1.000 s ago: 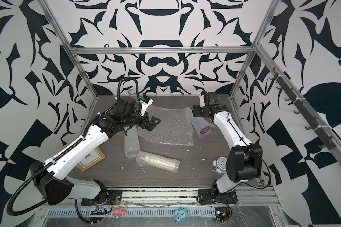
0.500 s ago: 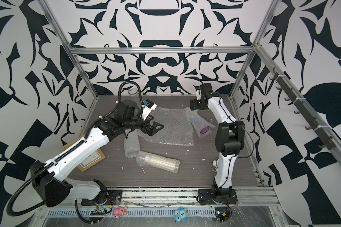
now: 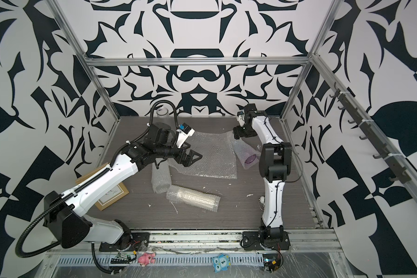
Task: Unwrap the vase from the bubble wrap
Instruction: Pick up the bubble wrap from the center of the board.
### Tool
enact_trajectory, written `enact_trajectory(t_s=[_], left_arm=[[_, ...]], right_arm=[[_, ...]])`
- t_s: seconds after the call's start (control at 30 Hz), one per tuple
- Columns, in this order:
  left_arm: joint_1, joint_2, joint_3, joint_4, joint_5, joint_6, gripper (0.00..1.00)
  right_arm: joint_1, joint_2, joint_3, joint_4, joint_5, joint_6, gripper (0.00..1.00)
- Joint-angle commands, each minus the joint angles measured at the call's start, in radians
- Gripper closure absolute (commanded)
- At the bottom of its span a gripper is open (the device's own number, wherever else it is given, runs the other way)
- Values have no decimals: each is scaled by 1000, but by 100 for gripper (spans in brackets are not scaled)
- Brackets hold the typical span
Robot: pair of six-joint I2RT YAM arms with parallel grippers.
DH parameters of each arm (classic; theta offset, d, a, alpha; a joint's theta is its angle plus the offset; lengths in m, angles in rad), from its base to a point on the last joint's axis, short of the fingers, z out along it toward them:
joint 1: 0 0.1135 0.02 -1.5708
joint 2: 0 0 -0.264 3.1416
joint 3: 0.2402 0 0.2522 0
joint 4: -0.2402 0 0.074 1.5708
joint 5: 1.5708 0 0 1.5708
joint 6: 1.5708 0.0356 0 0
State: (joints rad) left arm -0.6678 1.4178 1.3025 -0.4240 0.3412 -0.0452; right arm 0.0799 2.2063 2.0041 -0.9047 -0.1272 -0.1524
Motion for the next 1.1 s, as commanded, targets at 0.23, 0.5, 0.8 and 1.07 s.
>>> enact_trajectory(t_s=[0.23,0.5,0.8,1.07], left_arm=[[-1,15,18,11,35,-29,1],[-2,37,20,29,33,-42,1],[-2,101,61,13,59,-74,1],[-1,50,50,13,30,-82,1]], right_arm=[[-2,49,-4,-84,19,-57,21],[4,143,76,-159,15,-55,21],[4,188,89,-191,86,-16,24],[2,61,-35,-123,175,20,51]])
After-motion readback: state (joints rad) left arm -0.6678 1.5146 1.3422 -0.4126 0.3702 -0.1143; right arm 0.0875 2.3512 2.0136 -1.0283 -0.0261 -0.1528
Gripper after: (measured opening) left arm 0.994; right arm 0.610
